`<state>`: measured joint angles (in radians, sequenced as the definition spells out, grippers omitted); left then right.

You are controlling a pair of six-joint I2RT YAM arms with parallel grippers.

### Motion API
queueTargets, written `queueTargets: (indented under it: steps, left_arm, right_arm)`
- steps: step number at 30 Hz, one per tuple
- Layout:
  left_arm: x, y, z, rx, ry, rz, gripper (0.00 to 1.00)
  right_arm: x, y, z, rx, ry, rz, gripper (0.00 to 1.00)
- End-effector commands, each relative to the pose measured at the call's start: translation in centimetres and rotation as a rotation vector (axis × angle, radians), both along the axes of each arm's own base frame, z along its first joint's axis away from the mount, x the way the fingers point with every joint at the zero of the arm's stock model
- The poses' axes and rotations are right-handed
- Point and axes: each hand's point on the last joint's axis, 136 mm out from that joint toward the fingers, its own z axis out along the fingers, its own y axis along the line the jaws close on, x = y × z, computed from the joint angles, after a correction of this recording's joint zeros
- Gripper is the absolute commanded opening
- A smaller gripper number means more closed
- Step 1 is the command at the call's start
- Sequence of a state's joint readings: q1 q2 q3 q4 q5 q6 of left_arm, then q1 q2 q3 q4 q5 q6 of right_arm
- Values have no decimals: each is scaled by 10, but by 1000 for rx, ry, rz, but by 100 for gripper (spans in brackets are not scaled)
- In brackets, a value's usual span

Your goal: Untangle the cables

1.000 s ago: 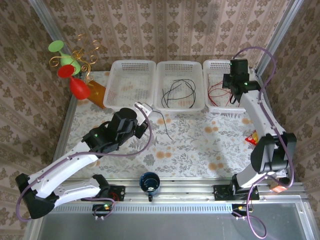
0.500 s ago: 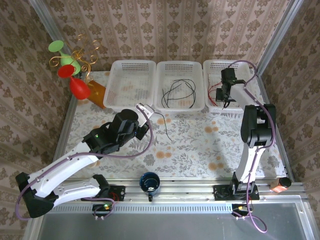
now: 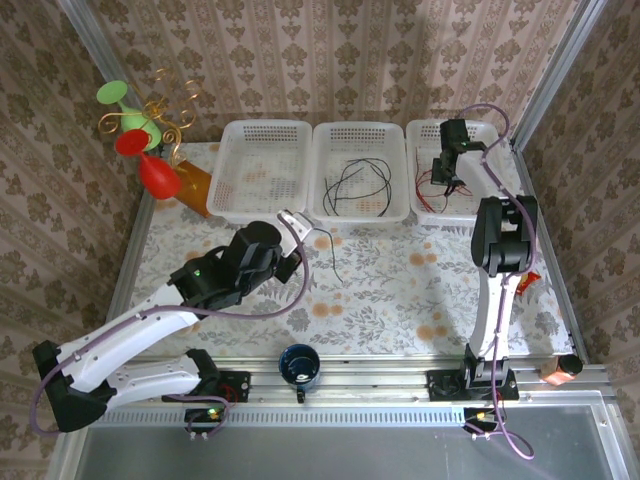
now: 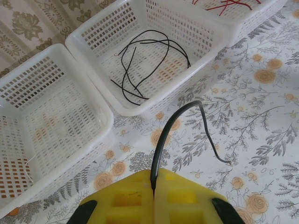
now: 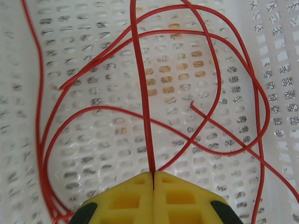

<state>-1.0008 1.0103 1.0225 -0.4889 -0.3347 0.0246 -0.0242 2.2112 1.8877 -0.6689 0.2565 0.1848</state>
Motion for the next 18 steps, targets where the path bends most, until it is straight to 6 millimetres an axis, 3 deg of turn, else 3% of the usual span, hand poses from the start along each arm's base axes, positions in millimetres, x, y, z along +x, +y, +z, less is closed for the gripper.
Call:
queueTargets:
  steps: [1, 7, 11, 18]
  left_arm:
    - [-1, -3, 19, -39, -16, 10, 0]
    - [-4, -8, 23, -57, -18, 8, 0]
    - [-5, -15, 29, -98, -17, 0, 0]
    - [3, -22, 53, -115, -56, 0, 0]
  right_arm:
    - [0, -17, -3, -45, 52, -63, 0]
    - [0, -18, -13, -24, 113, -86, 1]
    - [-10, -10, 3, 21, 89, -82, 24]
    - [-35, -6, 58, 47, 8, -84, 52]
